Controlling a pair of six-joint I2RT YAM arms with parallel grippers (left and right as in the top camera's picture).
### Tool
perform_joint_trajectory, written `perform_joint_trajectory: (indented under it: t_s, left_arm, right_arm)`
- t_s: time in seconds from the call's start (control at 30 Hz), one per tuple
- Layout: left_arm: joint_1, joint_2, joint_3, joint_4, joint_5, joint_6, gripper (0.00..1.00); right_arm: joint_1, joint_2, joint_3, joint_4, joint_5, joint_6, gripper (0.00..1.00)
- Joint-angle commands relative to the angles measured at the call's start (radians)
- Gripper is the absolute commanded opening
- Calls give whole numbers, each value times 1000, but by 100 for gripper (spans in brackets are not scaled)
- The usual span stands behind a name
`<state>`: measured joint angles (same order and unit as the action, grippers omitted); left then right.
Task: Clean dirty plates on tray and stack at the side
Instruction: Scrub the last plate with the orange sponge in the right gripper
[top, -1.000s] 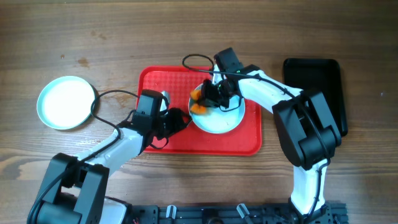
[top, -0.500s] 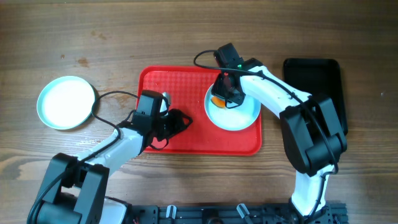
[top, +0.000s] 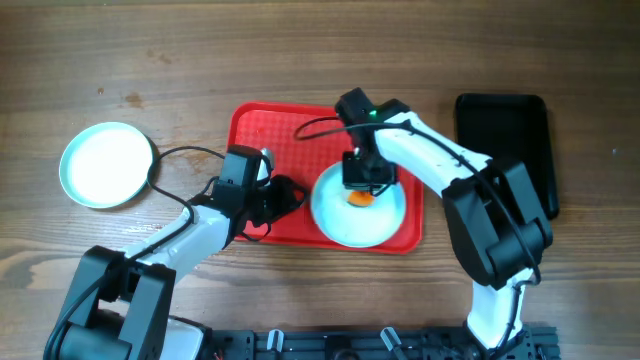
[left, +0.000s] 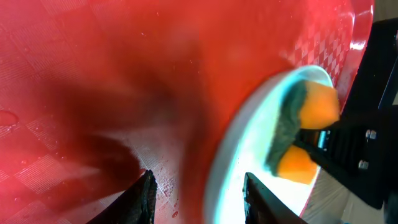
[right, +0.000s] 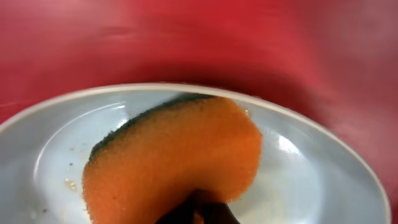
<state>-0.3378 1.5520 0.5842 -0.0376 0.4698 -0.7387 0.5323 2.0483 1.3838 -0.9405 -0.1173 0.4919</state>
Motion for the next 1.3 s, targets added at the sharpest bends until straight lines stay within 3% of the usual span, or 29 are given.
perform_joint_trajectory:
  t_s: [0.0, 0.17, 0.33, 0.53, 0.63, 0.73, 1.0, 1.1, 1.23, 1.27]
  left_arm:
    - [2, 7, -3, 0, 9, -2, 42]
    - [2, 7, -3, 0, 13, -2, 42]
    - [2, 7, -3, -8, 13, -2, 41]
    - [2, 7, -3, -23, 13, -2, 40]
    - [2, 7, -3, -23, 13, -2, 41]
    - [2, 7, -3, -23, 13, -2, 40]
    - [2, 7, -3, -22, 13, -3, 42]
    - [2, 7, -3, -22, 13, -3, 38]
    - [2, 7, -3, 18, 13, -33, 40]
    - [2, 7, -3, 46, 13, -33, 42]
  right_arm:
    - [77, 102, -73, 77, -270, -26, 4]
    - [56, 102, -73, 286, -272, 214, 4]
    - [-39, 102, -73, 382, -270, 427, 4]
    - [-140, 102, -73, 380, -224, 481, 4]
    - [-175, 102, -73, 413, -297, 530, 4]
    - [-179, 100, -71, 600, -459, 396, 4]
    - [-179, -30, -32, 546, -435, 232, 4]
    - [-179, -158, -15, 488, -334, 147, 4]
    - [-179, -310, -9, 230, 79, 140, 4]
    - [-179, -314, -9, 196, 98, 110, 4]
